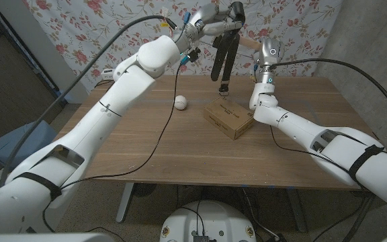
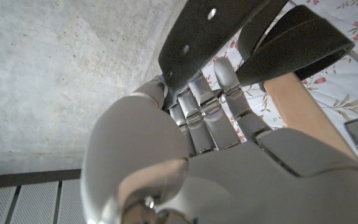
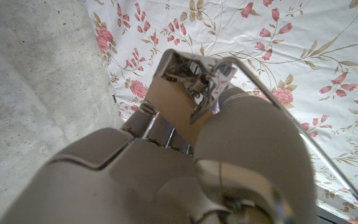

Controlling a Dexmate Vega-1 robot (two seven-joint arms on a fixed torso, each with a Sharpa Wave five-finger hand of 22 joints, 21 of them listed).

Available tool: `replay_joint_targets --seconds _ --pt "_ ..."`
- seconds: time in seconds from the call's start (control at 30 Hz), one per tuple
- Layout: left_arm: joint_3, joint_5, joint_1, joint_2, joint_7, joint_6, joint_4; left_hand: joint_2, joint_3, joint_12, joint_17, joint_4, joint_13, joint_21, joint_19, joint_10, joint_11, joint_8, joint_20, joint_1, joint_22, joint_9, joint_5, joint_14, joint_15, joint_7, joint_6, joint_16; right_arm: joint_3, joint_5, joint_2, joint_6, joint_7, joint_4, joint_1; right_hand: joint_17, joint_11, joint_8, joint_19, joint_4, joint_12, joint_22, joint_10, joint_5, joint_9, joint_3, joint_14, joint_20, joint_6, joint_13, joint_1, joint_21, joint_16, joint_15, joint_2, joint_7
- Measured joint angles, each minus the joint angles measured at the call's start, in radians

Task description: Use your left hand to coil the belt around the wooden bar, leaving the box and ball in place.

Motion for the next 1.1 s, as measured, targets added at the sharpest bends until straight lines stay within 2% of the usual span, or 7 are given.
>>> replay_joint_targets --seconds 0.13,0.2,0.47,0.63,0.73,0.93,1.1 --pt "-0.007 -0.085 -0.033 -0.007 0.005 0.046 0.009 0.000 0.003 -0.008 0.000 -0.005 -0.016 0.007 0.004 0.008 0.003 -0.012 0.004 0.000 0.000 -0.012 -0.015 0.004 0.004 0.008 0.008 0.000 0.034 -0.061 0.008 0.046 -0.011 0.026 -0.012 0.015 0.000 0.000 -0.010 0.004 0.004 0.000 0.000 0.003 0.001 -0.002 -0.016 -0.001 0.000 0.004 0.008 -0.006 0.011 -0.002 0.002 0.000" --pt "-0.010 -0.129 -0.051 -0.014 0.016 0.070 0.016 0.000 0.003 -0.011 0.000 -0.005 -0.024 0.008 0.009 0.013 0.006 -0.017 0.002 0.000 0.000 -0.018 -0.024 0.010 0.001 0.009 0.009 0.000 0.056 -0.107 0.015 0.077 -0.015 0.041 -0.021 0.187 -0.002 0.006 -0.012 0.009 0.004 0.000 -0.002 0.007 0.002 0.001 -0.021 -0.003 -0.002 0.002 0.015 -0.007 0.010 0.001 -0.004 -0.002" --pt "-0.016 -0.195 -0.105 -0.044 0.045 0.115 0.045 0.000 0.010 -0.033 -0.004 -0.026 -0.067 0.022 0.023 0.035 0.013 -0.047 0.002 0.000 0.000 -0.042 -0.038 0.027 -0.003 0.025 0.031 0.015 0.127 -0.281 0.037 0.185 -0.027 0.074 -0.042 0.210 -0.002 0.002 -0.021 0.017 0.004 0.000 -0.002 0.016 0.000 0.002 -0.020 -0.002 -0.002 0.004 0.015 -0.015 0.004 0.003 -0.005 -0.002" --pt "-0.019 -0.283 -0.130 -0.064 0.111 0.158 0.069 0.038 0.010 -0.111 -0.068 -0.029 -0.146 0.024 0.024 0.015 0.037 -0.142 0.002 0.001 -0.009 -0.095 -0.046 0.003 0.017 0.081 -0.014 -0.019 0.260 -0.379 0.076 0.240 -0.030 0.109 -0.085 0.210 0.000 0.004 -0.028 0.020 0.004 0.000 -0.003 0.023 -0.001 0.003 -0.023 0.002 -0.007 0.010 0.015 -0.022 0.004 0.006 -0.005 -0.007" --pt "-0.019 -0.304 -0.155 -0.076 0.126 0.167 0.089 0.054 0.043 -0.226 -0.167 -0.028 -0.234 -0.016 -0.008 -0.094 0.091 -0.250 0.014 -0.058 -0.023 -0.160 -0.046 -0.109 0.042 0.083 -0.092 -0.069 0.293 -0.461 0.084 0.285 -0.032 0.115 -0.095 0.212 0.000 -0.001 -0.048 0.021 0.004 -0.001 -0.004 0.023 -0.001 -0.006 -0.023 0.003 -0.011 0.012 0.014 -0.033 0.004 0.006 -0.005 -0.010" --pt "-0.018 -0.353 -0.202 -0.083 0.124 0.189 0.122 -0.070 0.054 -0.461 -0.365 -0.012 -0.366 -0.201 -0.132 -0.409 0.190 -0.460 0.125 -0.297 -0.034 -0.254 -0.043 -0.488 0.178 0.085 -0.326 -0.085 0.341 -0.563 0.095 0.346 -0.032 0.133 -0.112 0.210 -0.010 -0.013 -0.077 0.023 0.001 -0.005 -0.025 0.019 -0.004 -0.013 -0.041 0.006 -0.010 0.013 0.014 -0.052 0.004 0.013 -0.004 -0.026" --pt "-0.005 -0.396 -0.251 -0.081 0.080 0.218 0.167 -0.076 0.030 -0.574 -0.481 -0.007 -0.437 -0.338 -0.263 -0.643 0.274 -0.555 0.204 -0.422 -0.034 -0.281 -0.043 -0.784 0.272 0.098 -0.502 -0.085 0.374 -0.614 0.100 0.388 -0.032 0.147 -0.115 0.210 -0.009 -0.013 -0.081 0.027 -0.004 -0.005 -0.027 0.024 -0.003 -0.018 -0.047 0.006 -0.012 0.013 0.013 -0.053 0.004 0.015 -0.003 -0.034"
